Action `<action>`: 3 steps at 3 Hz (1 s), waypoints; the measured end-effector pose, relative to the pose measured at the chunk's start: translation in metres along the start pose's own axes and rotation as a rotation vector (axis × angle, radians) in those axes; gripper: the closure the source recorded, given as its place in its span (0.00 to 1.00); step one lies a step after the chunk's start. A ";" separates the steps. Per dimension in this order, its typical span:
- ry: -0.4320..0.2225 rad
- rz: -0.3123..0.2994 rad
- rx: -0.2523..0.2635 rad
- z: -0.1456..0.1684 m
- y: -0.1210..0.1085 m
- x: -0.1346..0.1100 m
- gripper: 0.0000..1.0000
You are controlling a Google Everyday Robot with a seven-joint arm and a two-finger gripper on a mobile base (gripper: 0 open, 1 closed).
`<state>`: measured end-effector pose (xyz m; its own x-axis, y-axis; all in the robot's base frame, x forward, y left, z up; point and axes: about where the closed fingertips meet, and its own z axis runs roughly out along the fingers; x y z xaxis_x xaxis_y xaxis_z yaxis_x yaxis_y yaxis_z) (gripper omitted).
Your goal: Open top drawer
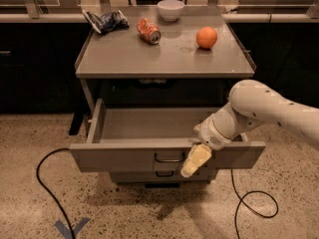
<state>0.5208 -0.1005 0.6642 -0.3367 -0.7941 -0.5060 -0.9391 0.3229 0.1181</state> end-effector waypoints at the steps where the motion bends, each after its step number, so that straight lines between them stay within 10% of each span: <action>1: 0.032 0.033 0.001 -0.004 0.018 0.014 0.00; 3: 0.092 0.152 0.016 -0.027 0.062 0.048 0.00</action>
Offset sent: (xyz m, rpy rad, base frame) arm -0.1082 -0.0538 0.0043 -0.1103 0.1546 -0.1914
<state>0.4448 -0.1328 0.6707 -0.4801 -0.7790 -0.4033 -0.8760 0.4502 0.1733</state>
